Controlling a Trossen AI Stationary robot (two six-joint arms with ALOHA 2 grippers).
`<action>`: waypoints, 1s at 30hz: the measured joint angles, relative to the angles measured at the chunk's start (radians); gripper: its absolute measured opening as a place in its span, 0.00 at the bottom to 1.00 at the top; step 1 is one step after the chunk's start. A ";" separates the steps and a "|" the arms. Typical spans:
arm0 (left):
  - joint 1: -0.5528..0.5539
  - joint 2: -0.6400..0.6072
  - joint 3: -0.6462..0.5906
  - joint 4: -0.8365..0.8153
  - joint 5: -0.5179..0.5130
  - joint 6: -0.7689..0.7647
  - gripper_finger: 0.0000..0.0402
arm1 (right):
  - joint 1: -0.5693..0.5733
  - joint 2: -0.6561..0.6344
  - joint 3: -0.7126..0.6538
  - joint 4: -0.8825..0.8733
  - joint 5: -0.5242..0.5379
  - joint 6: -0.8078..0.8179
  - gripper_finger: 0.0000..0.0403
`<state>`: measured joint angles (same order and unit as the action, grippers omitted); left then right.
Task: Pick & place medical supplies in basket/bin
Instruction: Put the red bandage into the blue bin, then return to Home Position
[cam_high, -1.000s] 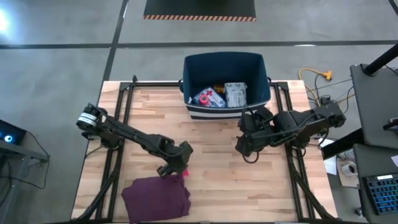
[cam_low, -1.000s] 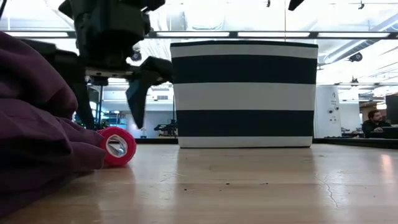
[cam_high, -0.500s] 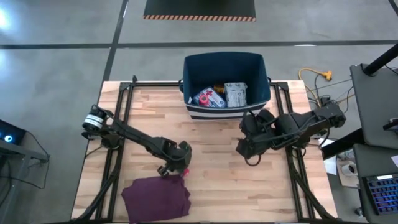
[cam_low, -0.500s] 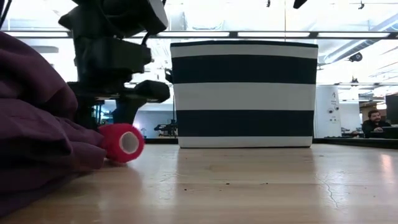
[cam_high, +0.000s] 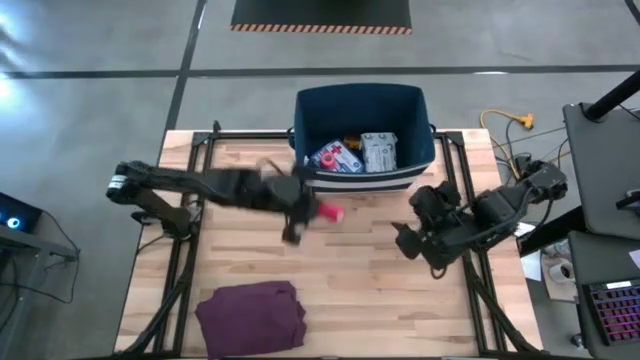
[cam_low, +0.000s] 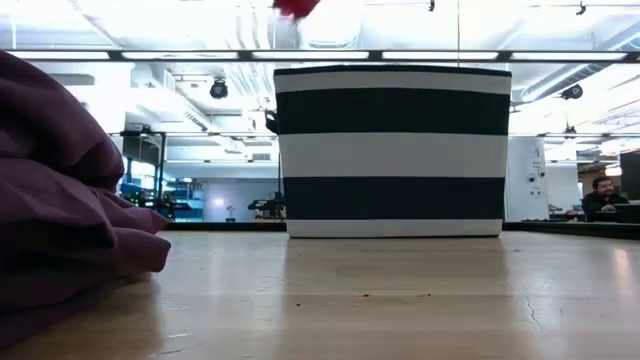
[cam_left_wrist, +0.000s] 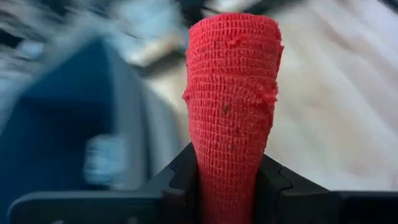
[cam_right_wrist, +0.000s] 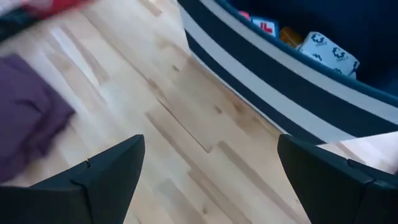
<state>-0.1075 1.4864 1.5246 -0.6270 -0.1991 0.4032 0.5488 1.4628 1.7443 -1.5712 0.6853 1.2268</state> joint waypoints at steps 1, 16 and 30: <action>0.029 -0.002 0.041 0.001 -0.013 0.027 0.18 | 0.011 -0.008 0.000 -0.001 0.012 0.015 0.89; 0.556 0.412 0.460 0.106 0.158 -0.044 0.22 | 0.044 -0.023 -0.159 0.000 -0.046 0.202 0.89; 0.492 0.640 0.698 -0.043 0.198 -0.072 0.66 | 0.117 -0.023 -0.214 0.004 -0.084 0.389 0.89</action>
<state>0.3850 2.1261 2.2224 -0.6700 -0.0012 0.3310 0.6659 1.4399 1.5307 -1.5677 0.6014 1.6157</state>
